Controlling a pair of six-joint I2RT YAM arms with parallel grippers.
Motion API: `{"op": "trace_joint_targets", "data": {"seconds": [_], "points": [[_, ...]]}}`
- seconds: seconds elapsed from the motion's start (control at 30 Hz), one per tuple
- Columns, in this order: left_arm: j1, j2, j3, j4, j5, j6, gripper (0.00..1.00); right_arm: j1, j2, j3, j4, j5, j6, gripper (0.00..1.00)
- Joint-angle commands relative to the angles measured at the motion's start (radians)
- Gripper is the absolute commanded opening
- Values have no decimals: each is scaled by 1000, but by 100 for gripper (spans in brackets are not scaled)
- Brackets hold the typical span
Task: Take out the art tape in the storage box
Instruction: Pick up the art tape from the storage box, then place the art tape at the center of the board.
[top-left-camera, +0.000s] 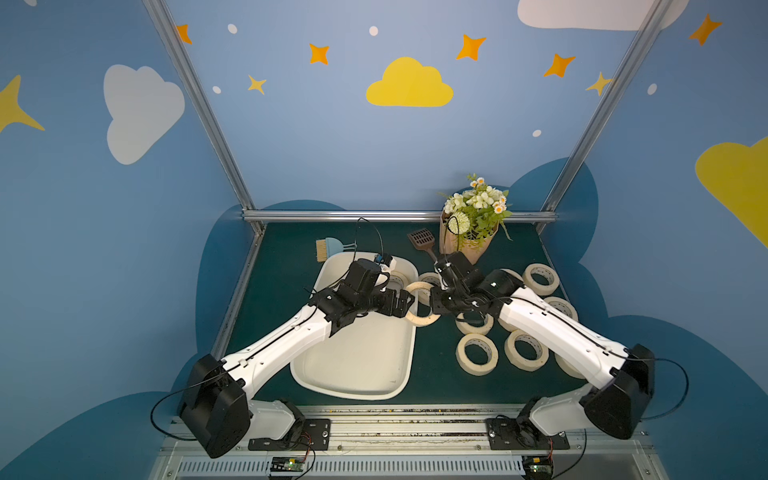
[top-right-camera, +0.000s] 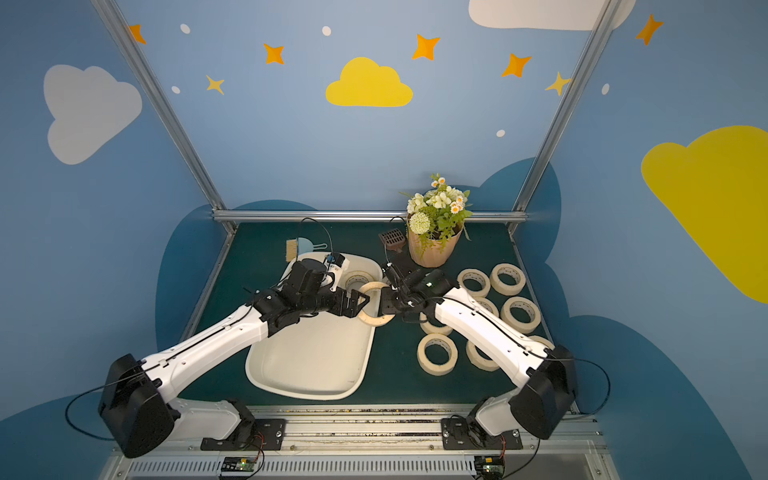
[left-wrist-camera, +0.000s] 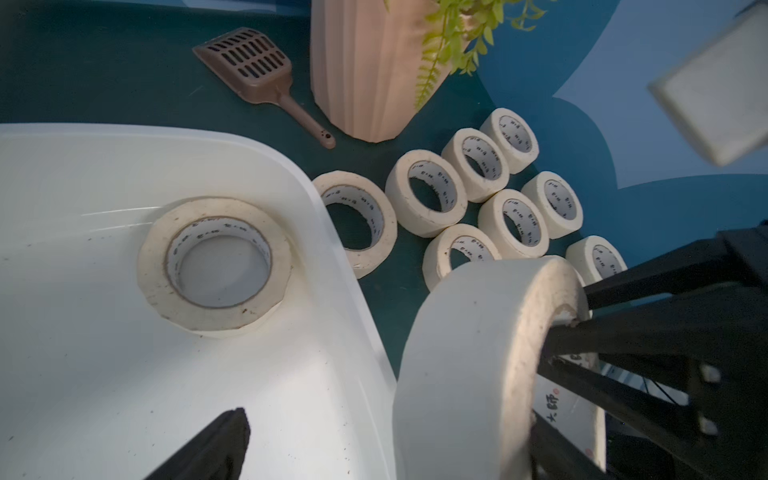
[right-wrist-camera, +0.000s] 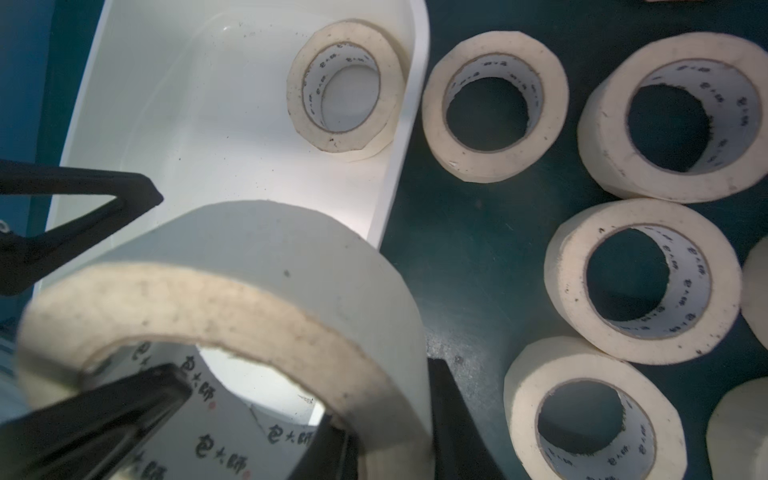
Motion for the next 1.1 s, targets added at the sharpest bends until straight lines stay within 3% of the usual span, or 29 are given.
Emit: {"op": "trace_joint_targets", "data": {"seconds": [0.0, 0.13, 0.27, 0.43, 0.63, 0.8, 1.07], "points": [[76, 78, -9, -140, -173, 57, 100, -113, -133, -96, -143, 191, -1, 0], [104, 221, 62, -147, -186, 78, 100, -177, -193, -176, -164, 191, -1, 0], [118, 317, 132, -142, -62, 86, 100, -200, -167, -206, -162, 190, -7, 0], [109, 333, 162, -72, 154, 87, 100, -219, -65, -184, -128, 166, -19, 0], [95, 309, 189, -106, 231, 130, 100, -248, 89, -130, -89, 126, -19, 0], [110, 291, 196, -148, 144, 157, 100, -257, 190, -62, -119, 32, -66, 0], [256, 306, 170, -118, -88, 130, 100, -142, 301, -39, -76, 7, -44, 0]]}}
